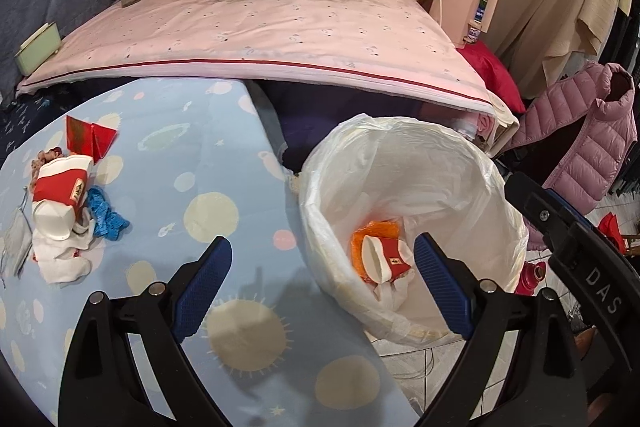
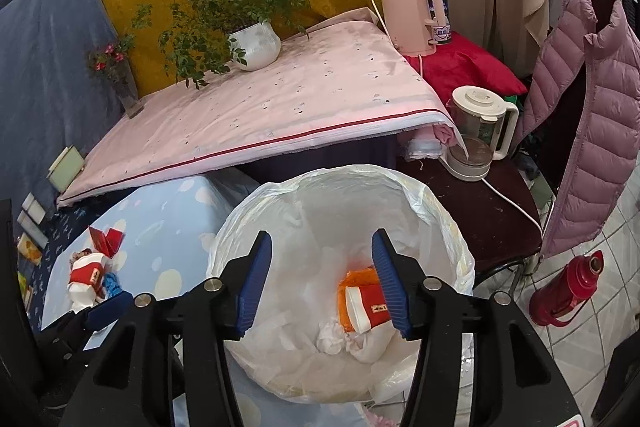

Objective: Collect trash
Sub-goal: 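Return the right gripper to the pile and approach the red-and-white paper cup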

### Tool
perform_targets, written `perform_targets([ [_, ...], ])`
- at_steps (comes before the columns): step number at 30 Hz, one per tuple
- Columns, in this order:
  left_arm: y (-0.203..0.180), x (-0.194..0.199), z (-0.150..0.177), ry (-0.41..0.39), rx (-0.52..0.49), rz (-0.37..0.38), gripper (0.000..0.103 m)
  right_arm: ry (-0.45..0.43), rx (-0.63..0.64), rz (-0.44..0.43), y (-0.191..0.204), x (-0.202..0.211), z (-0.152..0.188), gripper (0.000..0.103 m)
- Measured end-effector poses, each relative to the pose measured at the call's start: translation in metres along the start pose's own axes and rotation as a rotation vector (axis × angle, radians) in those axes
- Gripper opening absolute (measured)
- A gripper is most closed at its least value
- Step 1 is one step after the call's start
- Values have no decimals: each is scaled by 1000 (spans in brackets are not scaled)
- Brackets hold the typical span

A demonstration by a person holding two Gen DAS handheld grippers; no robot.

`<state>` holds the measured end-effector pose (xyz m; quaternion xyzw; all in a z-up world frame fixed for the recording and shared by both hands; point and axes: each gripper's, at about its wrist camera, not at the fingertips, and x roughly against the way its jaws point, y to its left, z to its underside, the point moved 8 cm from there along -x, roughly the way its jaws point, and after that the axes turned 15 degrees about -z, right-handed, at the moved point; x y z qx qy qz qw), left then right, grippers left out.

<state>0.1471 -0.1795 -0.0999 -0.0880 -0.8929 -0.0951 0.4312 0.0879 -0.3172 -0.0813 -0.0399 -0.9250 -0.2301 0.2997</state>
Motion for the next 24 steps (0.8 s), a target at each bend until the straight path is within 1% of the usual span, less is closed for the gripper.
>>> perform_targets([
  [6, 24, 1, 5, 5, 35, -29, 88, 20, 28, -8, 16, -3, 9, 52],
  [10, 40, 0, 9, 11, 62, -47, 88, 33, 52, -13, 29, -5, 15, 56],
  [19, 80, -3, 19, 23, 124, -83, 88, 77, 114, -38, 63, -17, 30, 56],
  [24, 108, -7, 28, 37, 165, -122, 88, 107, 161, -53, 85, -25, 41, 57],
])
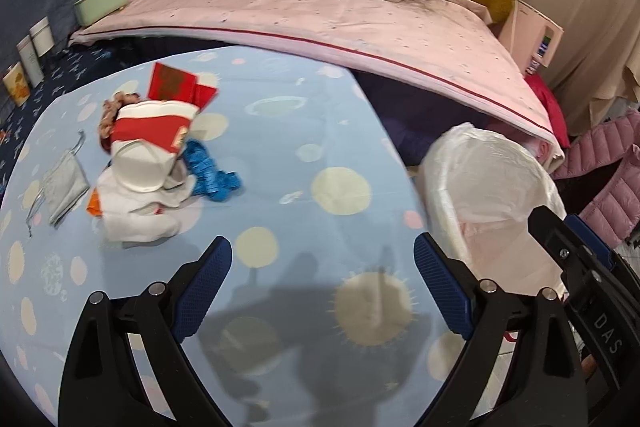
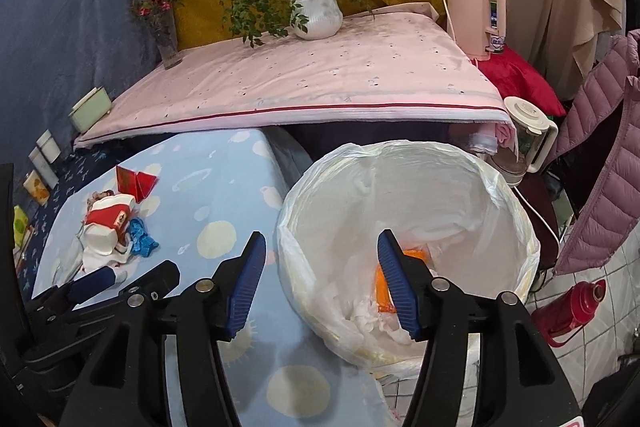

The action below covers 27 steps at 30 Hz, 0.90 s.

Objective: Collect trash
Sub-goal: 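Return the right gripper to the pile and approach the red-and-white paper cup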

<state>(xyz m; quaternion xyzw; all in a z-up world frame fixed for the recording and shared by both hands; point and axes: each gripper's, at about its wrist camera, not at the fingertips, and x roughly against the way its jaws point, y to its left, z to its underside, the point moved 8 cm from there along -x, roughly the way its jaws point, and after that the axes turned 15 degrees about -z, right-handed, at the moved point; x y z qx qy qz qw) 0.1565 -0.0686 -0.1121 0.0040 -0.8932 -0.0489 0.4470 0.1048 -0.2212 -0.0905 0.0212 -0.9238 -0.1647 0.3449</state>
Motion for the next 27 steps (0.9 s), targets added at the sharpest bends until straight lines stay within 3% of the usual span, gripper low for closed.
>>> perform_targets([
  [8, 55, -13, 7, 29, 90, -55, 88, 38, 57, -42, 41, -17, 9, 62],
  [27, 207, -48, 27, 103, 329, -192, 88, 162, 213, -161, 155, -70, 42, 62],
])
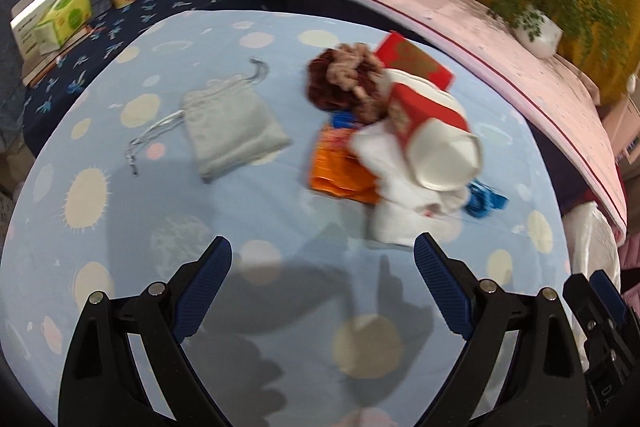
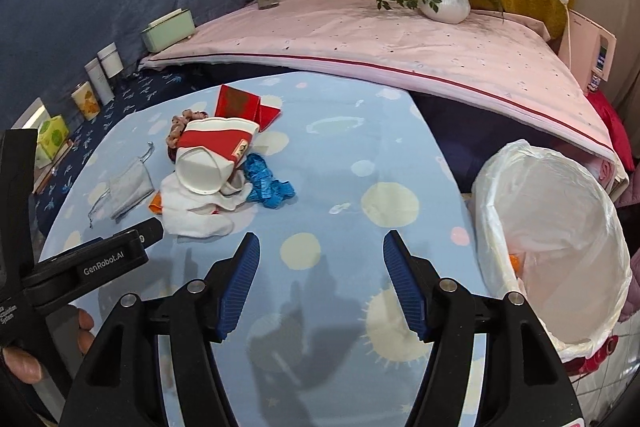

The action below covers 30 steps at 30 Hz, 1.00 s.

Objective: Collect trash
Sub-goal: 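Return the right gripper to the pile and approach the red-and-white paper cup, then grasp the red-and-white paper cup with the right gripper and lift it toward the bin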

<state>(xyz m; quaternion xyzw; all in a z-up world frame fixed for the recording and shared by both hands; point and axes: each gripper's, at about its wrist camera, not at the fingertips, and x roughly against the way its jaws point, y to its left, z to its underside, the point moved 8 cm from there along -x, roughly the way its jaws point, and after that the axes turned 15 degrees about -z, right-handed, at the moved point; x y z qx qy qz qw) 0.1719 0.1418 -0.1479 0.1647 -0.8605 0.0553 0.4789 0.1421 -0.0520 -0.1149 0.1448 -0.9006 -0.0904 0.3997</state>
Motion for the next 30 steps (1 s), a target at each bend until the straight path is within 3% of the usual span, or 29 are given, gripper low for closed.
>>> perform_targets([
  [7, 40, -18, -17, 11, 66, -35, 88, 24, 36, -30, 28, -28, -9, 62],
  [14, 68, -41, -35, 28, 99, -55, 90, 16, 50, -61, 54, -58, -33, 75],
  [19, 84, -63, -50, 55, 146, -54, 90, 23, 62, -64, 66, -82, -47, 79],
  [30, 75, -93, -72, 100, 163, -5, 89, 58, 7, -70, 66, -120, -55, 79],
])
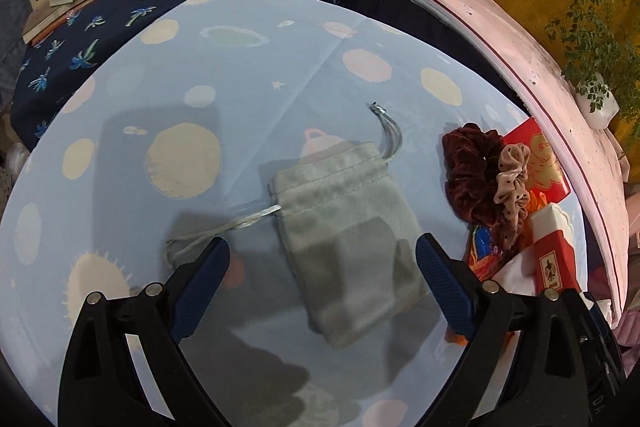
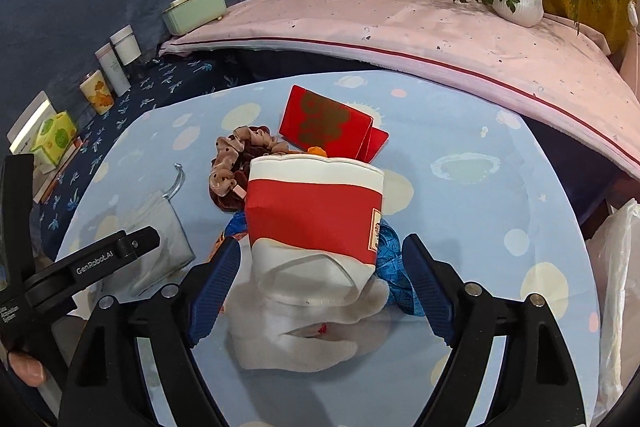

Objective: Collect trash
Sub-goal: 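Grasp the red-and-white paper cup with the right gripper and lift it toward the bin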

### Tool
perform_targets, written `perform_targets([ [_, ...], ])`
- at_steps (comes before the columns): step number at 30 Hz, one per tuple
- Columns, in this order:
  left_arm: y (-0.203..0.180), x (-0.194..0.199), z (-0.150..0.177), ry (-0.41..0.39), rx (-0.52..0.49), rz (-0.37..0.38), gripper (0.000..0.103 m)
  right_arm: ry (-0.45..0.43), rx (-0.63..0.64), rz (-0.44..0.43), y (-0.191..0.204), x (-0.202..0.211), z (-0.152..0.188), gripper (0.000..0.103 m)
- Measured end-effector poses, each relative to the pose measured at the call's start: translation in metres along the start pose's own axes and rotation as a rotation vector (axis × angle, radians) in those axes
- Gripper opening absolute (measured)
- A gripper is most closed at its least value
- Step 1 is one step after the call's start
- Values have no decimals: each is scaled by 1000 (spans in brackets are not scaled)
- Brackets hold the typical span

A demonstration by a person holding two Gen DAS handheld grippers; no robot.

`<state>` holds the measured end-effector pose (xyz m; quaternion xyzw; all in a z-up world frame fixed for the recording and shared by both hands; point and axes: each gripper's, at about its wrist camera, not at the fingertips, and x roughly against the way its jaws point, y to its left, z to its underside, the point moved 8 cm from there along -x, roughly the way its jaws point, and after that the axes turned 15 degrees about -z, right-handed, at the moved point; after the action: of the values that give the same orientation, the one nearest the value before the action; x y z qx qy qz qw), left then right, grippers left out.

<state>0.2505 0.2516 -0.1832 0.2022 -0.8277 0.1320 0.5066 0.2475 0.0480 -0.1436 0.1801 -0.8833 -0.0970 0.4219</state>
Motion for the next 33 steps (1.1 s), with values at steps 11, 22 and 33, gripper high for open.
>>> perform_targets([
  [11, -14, 6, 3, -24, -50, -3, 36, 6, -28, -15, -6, 0, 4, 66],
  [22, -21, 29, 16, -33, -68, 58, 3, -35, -28, -34, -5, 32, 8, 65],
  [33, -35, 86, 25, -117, -96, 114, 3, -101, -34, -32, -12, 72, 7, 66],
])
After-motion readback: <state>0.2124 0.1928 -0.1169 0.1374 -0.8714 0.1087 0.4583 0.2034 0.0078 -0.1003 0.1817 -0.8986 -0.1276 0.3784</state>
